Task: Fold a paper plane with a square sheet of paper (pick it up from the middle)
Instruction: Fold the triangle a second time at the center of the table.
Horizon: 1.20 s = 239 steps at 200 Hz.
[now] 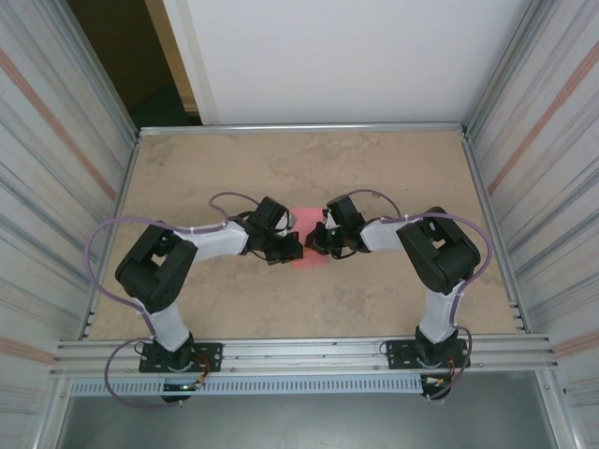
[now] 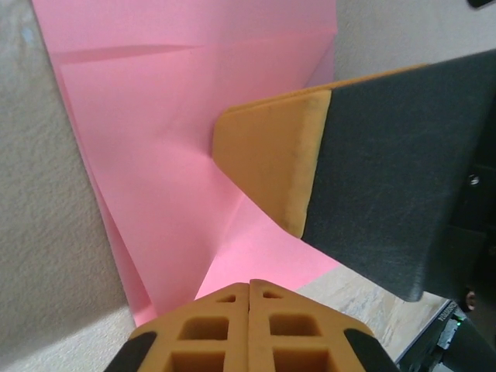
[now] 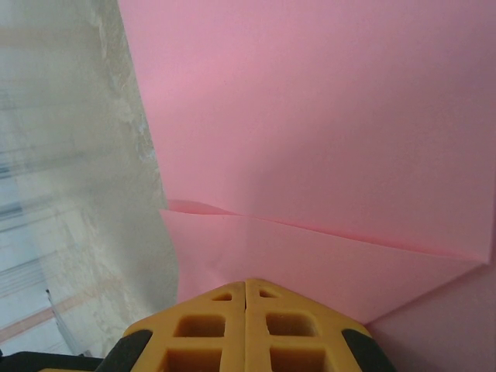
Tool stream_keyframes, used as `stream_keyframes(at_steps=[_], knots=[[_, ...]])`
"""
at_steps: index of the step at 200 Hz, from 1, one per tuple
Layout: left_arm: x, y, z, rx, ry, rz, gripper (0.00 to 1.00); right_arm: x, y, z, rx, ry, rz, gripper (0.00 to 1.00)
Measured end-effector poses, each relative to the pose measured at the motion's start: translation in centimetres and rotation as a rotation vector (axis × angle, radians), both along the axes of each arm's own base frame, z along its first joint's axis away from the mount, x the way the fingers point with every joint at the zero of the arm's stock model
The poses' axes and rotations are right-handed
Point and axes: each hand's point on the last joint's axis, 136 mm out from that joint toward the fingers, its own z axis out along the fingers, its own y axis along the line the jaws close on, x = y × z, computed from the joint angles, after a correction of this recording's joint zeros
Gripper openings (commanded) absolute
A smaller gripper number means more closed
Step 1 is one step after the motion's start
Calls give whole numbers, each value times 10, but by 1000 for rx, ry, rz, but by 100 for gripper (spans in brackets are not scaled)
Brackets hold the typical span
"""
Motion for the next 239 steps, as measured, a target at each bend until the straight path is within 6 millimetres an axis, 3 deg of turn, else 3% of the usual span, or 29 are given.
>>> stream_keyframes(at_steps=[72,239], knots=[[-1,3,-15,43,10,2,3,1,1,0,5,11,4,0],[0,7,-18,66,-4,-3,3,1,1,-1,5,13,5,0]])
